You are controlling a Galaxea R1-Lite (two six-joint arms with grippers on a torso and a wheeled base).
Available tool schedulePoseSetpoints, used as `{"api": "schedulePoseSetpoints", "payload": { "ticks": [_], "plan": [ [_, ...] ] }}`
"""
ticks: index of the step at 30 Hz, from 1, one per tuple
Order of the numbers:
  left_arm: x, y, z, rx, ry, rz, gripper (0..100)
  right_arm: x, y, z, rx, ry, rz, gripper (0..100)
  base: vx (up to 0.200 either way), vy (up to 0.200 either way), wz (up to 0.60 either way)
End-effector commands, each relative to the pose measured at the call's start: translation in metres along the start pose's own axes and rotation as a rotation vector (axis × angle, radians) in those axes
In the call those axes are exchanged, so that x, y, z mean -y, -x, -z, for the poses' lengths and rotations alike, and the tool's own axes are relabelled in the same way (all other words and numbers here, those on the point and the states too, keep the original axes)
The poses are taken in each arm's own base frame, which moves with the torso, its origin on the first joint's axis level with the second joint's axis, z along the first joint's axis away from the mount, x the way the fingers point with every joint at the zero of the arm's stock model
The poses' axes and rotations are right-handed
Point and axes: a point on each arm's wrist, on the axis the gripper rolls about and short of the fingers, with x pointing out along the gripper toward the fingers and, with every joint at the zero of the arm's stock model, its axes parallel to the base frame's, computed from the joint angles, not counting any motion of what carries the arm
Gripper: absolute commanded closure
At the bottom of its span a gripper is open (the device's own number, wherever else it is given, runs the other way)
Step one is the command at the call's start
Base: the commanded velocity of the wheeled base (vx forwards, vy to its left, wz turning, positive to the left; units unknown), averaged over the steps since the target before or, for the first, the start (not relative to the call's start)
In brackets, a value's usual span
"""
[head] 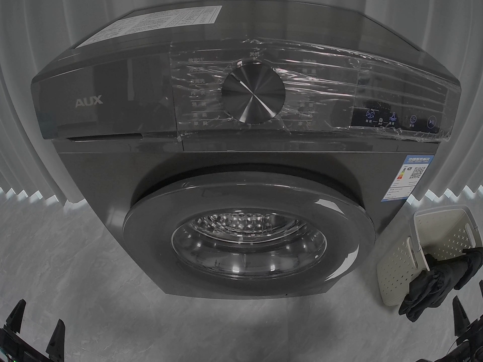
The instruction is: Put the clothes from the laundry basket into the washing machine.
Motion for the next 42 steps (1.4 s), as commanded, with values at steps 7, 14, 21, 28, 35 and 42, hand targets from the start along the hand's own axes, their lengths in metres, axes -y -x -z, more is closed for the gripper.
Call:
{"api": "schedulePoseSetpoints", "payload": {
  "ticks": [7, 14, 21, 28, 35, 42],
  "plan": [
    [0.000, 0.000, 0.005, 0.000, 0.000, 0.000, 0, -0.008, -0.005, -0.049, -0.108, -0.018, -0.313, 0, 0.000, 0.000, 0.00],
    [0.000, 0.000, 0.005, 0.000, 0.000, 0.000, 0, -0.014, -0.049, -0.059, -0.320, -0.030, -0.505, 0, 0.000, 0.000, 0.00],
    [0.000, 0.000, 0.005, 0.000, 0.000, 0.000, 0, -0.024, -0.101, -0.063, -0.416, 0.006, -0.607, 0, 0.000, 0.000, 0.00],
    [0.000, 0.000, 0.005, 0.000, 0.000, 0.000, 0, -0.039, -0.139, -0.059, -0.466, 0.019, -0.646, 0, 0.000, 0.000, 0.00],
    [0.000, 0.000, 0.005, 0.000, 0.000, 0.000, 0, -0.052, -0.167, -0.054, -0.462, 0.025, -0.649, 0, 0.000, 0.000, 0.00],
    [0.000, 0.000, 0.005, 0.000, 0.000, 0.000, 0, -0.061, -0.194, -0.050, -0.468, 0.021, -0.631, 0, 0.000, 0.000, 0.00]
  ]
}}
